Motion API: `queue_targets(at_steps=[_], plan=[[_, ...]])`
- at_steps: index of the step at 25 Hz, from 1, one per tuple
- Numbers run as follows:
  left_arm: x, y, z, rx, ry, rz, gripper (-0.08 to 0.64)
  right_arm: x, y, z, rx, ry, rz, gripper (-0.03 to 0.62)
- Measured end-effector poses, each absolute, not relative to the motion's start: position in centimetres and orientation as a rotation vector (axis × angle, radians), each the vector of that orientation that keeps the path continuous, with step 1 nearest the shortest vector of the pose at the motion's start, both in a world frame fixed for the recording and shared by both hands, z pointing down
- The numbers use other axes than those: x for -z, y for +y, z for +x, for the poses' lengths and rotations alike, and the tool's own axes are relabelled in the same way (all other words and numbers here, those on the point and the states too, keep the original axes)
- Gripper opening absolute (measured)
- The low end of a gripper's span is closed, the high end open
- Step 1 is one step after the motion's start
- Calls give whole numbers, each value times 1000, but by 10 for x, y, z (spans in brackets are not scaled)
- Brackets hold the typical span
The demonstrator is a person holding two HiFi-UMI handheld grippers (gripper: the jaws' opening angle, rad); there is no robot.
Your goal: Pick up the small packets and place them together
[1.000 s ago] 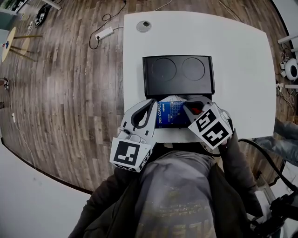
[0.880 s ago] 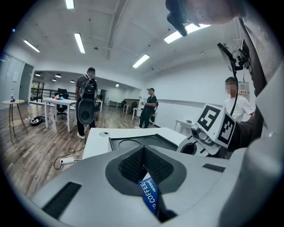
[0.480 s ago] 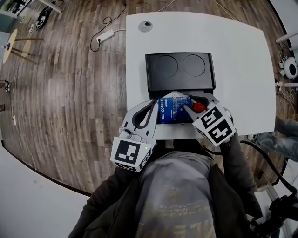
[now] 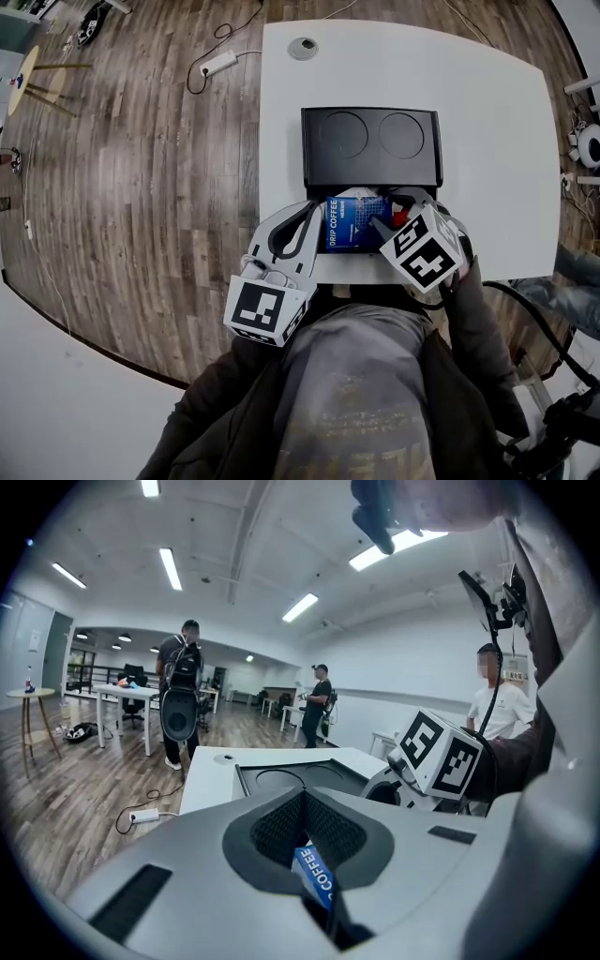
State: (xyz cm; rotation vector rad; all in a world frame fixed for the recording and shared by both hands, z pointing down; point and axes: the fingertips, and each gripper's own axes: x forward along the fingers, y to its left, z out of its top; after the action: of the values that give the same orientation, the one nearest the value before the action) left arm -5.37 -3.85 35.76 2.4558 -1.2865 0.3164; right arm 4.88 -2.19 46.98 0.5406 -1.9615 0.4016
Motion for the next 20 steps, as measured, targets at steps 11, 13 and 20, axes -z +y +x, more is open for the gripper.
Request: queue_targets(at_steps=[11,13,20], plan=[[-360,-40,-58,-325,-1284,2456,2,-460,-28,45,-403,-2041,636,10],[-360,-39,-58,-323,-1284,2455,0,-458,-31,48,-428,-2038,663,27],[-360,-42,-55,-314,-1266,2469,2,-458,-30,53,-543,-2031,739,125]])
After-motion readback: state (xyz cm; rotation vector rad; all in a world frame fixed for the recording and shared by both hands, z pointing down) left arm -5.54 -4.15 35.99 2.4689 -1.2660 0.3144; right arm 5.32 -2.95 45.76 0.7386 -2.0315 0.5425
